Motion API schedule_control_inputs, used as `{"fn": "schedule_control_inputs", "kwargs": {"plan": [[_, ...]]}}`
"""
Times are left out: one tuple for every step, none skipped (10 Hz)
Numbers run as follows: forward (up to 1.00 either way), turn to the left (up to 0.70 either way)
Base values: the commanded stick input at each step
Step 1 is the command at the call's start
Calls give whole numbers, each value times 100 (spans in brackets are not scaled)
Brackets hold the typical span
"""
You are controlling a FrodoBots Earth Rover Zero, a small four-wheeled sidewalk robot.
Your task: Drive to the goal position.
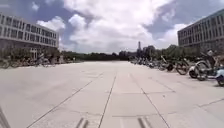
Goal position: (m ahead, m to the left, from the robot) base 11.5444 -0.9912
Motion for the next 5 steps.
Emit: {"fn": "schedule_control_inputs", "kwargs": {"plan": [[50,0],[50,0],[50,0],[50,0],[50,0]]}}
